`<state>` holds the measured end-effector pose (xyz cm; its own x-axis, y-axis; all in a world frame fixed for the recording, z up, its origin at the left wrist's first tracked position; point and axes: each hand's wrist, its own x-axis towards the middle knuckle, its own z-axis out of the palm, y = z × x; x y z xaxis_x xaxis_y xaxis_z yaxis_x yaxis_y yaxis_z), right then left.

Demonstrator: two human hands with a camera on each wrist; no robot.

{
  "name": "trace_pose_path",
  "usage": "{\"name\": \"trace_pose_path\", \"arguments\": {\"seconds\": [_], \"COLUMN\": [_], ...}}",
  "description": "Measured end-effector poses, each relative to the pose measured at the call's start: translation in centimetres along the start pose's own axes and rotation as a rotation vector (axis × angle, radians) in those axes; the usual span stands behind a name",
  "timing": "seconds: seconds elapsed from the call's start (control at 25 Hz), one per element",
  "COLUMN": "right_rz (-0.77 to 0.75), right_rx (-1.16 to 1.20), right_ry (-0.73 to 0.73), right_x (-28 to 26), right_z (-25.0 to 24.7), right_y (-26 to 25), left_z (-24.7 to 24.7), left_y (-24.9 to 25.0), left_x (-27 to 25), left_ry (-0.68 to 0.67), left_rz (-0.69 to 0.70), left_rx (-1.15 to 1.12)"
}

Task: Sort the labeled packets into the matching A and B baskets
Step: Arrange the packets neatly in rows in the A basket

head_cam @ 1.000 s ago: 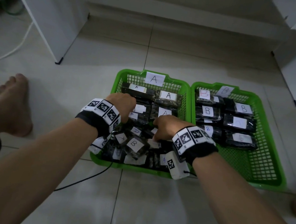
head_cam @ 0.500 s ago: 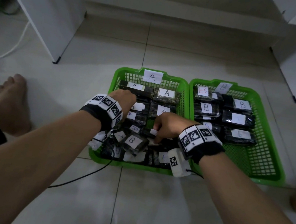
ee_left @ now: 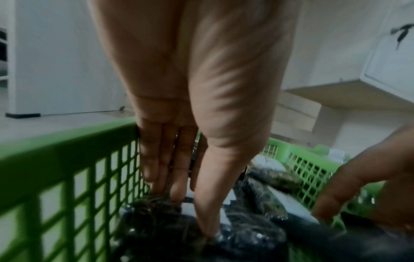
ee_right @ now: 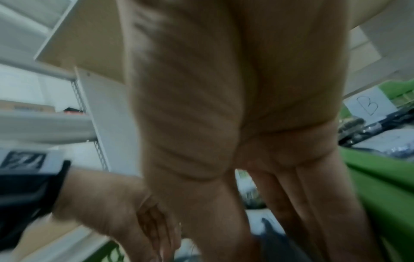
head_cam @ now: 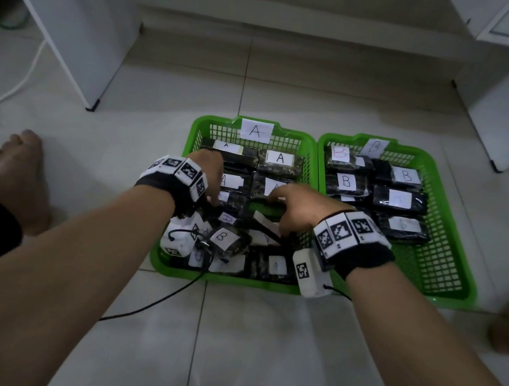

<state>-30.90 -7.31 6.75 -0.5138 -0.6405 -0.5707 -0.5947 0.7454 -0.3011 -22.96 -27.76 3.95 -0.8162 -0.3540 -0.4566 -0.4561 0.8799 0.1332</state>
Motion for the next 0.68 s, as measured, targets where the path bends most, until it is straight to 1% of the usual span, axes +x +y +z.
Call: {"name": "trace_pose_path", "arguments": {"seconds": [0.08,0.12,0.16,0.2,0.24,0.28,0.32,0.36,0.4,0.48,0.56,0.68], "right_rz": [0.022,0.019,0.013,0.003,-0.011,-0.03,-0.057,-0.097,-0.144,-0.228,-0.266,-0.311], "right_rx": [0.101,0.193,0.315,0.448,0.576,0.688,0.781,0.845,0.868,0.852,0.871,0.916], "right_ry": [0.098,0.149,0.203,0.259,0.314,0.372,0.429,0.481,0.521,0.563,0.528,0.362], "right_x": [-0.3,-0.5,-0.5,-0.7,-0.9,-1.1,-1.3,-1.3,-1.2,-1.1,-1.1,-1.3], "right_z": [-1.1,-1.6,-2.0,-2.3,-2.5,-2.6,-2.6,-2.5,-2.3,-1.8,-1.7,-1.7], "right_y": [0.6,0.9,1.2,1.4,1.5,1.3,1.1,0.8,0.5,0.1,0.2,0.7], "left_z": [-0.2,-0.5,-1.0,-1.5,-2.0,-2.5,-2.8,-3.0,-3.0,-2.8,-2.5,-2.3], "left_y": [0.2,0.3,0.7,1.3,2.0,2.9,3.7,4.6,5.1,5.5,4.8,3.6], "left_x": [-0.5,-0.9,-1.5,-2.1,-2.9,-3.5,-4.1,-4.5,-4.8,-4.8,-4.5,-4.4], "left_ry": [0.193,0.284,0.32,0.286,0.191,0.065,-0.056,-0.135,-0.163,-0.145,-0.158,-0.236], "left_rz": [0.033,0.06,0.081,0.097,0.101,0.091,0.075,0.072,0.078,0.076,0.091,0.195], "left_rx": [-0.224,-0.357,-0.489,-0.623,-0.757,-0.875,-0.963,-1.022,-1.079,-1.216,-1.333,-1.426]}}
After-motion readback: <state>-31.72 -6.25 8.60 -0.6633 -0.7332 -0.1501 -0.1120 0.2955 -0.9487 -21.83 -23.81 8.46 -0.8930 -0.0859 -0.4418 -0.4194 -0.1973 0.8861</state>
